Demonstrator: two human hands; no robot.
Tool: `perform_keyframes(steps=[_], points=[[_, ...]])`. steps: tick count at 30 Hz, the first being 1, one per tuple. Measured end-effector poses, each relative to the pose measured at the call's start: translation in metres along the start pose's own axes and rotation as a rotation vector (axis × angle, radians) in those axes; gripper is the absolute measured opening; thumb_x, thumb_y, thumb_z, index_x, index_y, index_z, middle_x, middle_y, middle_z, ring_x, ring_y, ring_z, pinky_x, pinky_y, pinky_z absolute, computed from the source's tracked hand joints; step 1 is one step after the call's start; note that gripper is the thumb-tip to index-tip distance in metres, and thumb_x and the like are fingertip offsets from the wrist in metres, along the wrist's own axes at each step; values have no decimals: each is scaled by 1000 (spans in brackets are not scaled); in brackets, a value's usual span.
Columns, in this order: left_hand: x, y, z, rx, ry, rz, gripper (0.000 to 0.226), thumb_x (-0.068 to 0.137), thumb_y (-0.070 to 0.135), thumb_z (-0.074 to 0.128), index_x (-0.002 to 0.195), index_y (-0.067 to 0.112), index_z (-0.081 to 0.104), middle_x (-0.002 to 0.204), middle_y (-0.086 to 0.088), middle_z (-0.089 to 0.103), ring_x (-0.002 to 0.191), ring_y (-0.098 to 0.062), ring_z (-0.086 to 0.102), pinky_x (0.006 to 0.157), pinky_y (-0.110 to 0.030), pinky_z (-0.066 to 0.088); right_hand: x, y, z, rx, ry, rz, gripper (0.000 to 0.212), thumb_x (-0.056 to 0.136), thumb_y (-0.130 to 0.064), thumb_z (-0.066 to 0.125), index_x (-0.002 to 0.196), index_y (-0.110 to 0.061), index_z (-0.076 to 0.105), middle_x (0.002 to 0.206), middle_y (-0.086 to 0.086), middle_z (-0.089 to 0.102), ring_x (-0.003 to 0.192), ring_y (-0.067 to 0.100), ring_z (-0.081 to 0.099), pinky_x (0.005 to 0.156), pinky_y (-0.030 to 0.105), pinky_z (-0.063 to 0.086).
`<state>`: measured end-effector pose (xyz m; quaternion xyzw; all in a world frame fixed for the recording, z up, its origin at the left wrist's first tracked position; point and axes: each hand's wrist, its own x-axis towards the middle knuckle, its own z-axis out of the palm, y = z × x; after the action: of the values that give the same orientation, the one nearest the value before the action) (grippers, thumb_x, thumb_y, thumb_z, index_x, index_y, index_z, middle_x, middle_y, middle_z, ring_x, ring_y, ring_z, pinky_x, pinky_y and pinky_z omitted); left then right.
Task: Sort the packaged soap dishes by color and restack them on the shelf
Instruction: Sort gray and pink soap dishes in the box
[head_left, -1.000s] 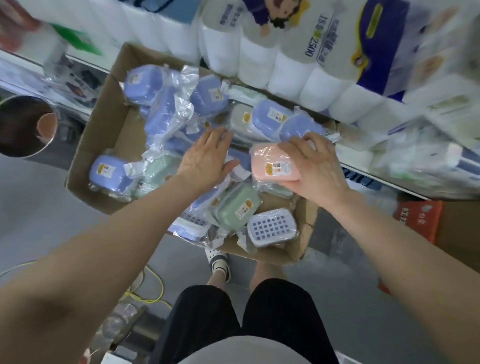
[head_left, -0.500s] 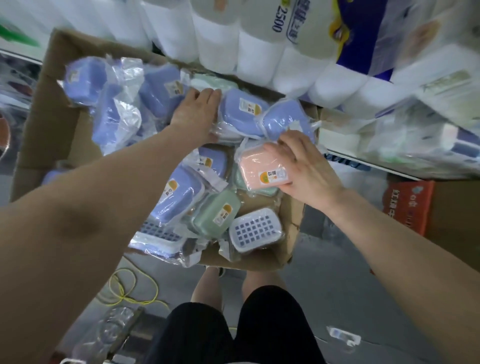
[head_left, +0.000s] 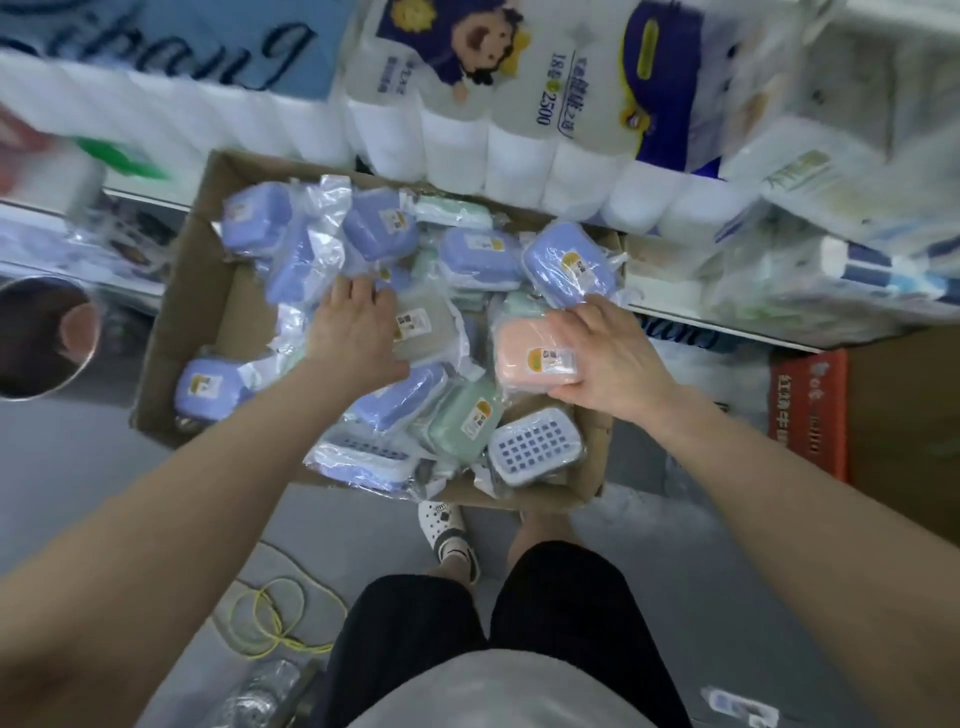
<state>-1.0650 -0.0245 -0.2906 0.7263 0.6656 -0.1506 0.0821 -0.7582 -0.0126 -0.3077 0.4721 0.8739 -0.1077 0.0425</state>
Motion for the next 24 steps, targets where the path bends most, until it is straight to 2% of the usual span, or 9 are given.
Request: perform_keyframes(steps=[3, 8, 13, 14, 18, 21, 24], points=[[-30, -6, -7, -54, 53, 1, 85, 62, 53, 75, 127, 7, 45, 121, -16, 45, 110, -34, 41, 97, -42, 39, -16, -12, -9, -4, 71, 103, 90, 63, -59, 75, 135, -14, 44, 125, 10, 53, 118, 32, 47, 99, 44, 39], [-57, 10, -29, -104, 163, 76, 84, 69, 58, 70, 128, 4, 45, 123, -18, 47, 111, -35, 42, 100, -43, 37, -57, -17, -33, 28, 179, 254, 91, 66, -60, 73, 136, -11, 42, 119, 14, 52, 106, 34, 52, 89, 43, 45], [-61, 62, -67, -121, 272, 180, 81, 76, 58, 66, 130, 3, 44, 123, -19, 50, 113, -38, 45, 101, -44, 34, -112, 14, -68, 53, 310, 372, 95, 65, -77, 48, 137, -14, 42, 117, 15, 52, 102, 36, 52, 86, 45, 47], [-61, 76, -75, -120, 295, 208, 82, 75, 58, 67, 131, 2, 44, 121, -20, 51, 111, -38, 46, 99, -45, 36, -125, 23, -74, 51, 330, 401, 96, 66, -77, 46, 139, -14, 41, 118, 14, 51, 103, 37, 52, 87, 45, 46], [-61, 150, -106, -156, 371, 331, 88, 73, 52, 72, 137, 2, 40, 124, -20, 50, 111, -39, 46, 99, -46, 38, -193, 64, -95, 17, 458, 525, 91, 75, -71, 61, 143, -14, 39, 122, 15, 52, 107, 39, 52, 89, 45, 46], [-60, 228, -123, -174, 421, 425, 91, 71, 48, 75, 139, 1, 38, 123, -22, 51, 109, -40, 46, 98, -47, 36, -255, 104, -105, -37, 543, 599, 91, 76, -75, 51, 141, -12, 44, 118, 19, 54, 104, 41, 53, 91, 47, 46], [-58, 317, -133, -202, 426, 500, 91, 70, 49, 75, 139, 2, 38, 122, -21, 52, 107, -40, 47, 97, -47, 37, -326, 152, -110, -24, 586, 677, 91, 75, -75, 49, 141, -14, 44, 114, 17, 53, 99, 40, 53, 86, 46, 46]])
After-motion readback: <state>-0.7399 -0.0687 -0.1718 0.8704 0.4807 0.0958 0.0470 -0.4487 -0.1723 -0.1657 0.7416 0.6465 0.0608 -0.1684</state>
